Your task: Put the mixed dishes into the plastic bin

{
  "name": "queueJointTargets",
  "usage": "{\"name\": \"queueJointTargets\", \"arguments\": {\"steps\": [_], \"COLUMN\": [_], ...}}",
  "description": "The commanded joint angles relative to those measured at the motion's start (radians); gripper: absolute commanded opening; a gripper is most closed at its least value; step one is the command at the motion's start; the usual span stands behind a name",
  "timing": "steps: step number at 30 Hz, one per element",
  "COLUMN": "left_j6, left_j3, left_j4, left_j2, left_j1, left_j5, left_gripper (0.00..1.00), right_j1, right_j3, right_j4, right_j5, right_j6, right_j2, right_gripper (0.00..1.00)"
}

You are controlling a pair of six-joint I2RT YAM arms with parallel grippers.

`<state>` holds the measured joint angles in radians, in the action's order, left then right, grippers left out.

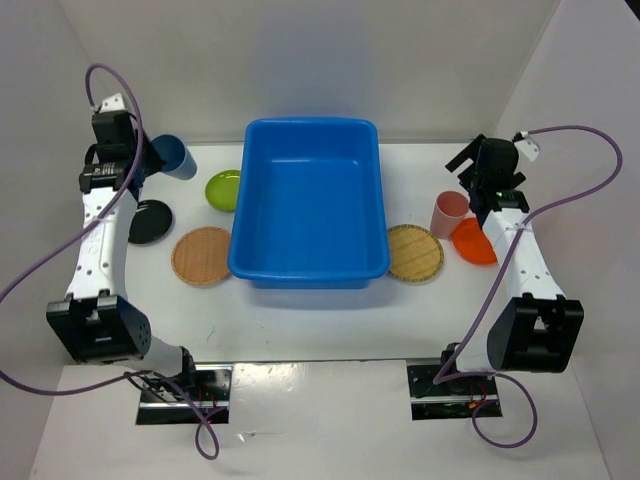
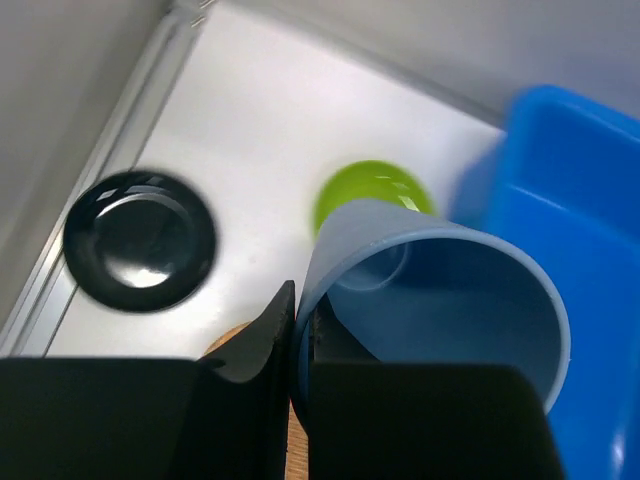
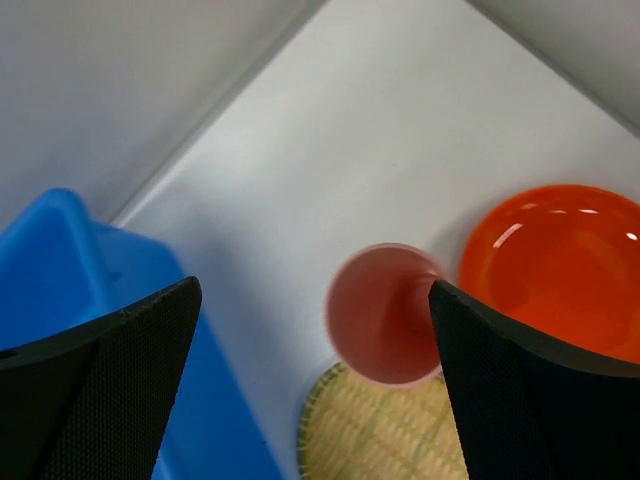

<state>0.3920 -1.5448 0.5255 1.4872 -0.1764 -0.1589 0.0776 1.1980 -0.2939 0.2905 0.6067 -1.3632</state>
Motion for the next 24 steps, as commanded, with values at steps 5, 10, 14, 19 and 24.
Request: {"name": "queueJointTargets", "arguments": {"steps": [5,10,14,19,24], "left_j6": [-0.147,-0.174,-0.186,-0.176,-0.141], "left_j3": [-0.124,-0.095,-0.095,-0.083,-0.107], "left_j4": [0.113,0.126,0.126,0.113,0.134], "left_j2": [-0.084,-0.062,-0.015,0.068,0.189], "left_j1": [0.135,0.333,0.428,0.551,0.688], "left_j5": [0.358,0.378,0.357,0.254,0.197], "left_gripper": [0.00,0.01,0.01,0.04,0.01], "right_j1": [0.027,0.027,0.027,0.037,0.037], "right_j3": [-0.011,-0.024,-0.086,-0.141,-0.184], "right_j4": [-0.077,-0.114,-0.087,-0.067,-0.015], "right_j5": [0.119,0.153,0.133,0.101,0.070], "right_j6": [-0.007,0.002,0.002,0.002,0.011], "right_j2": [-0.025,-0.013,0.024,0.036,0.018], "right_gripper": [0.99,0.99,0.99,0.99,0.99]}}
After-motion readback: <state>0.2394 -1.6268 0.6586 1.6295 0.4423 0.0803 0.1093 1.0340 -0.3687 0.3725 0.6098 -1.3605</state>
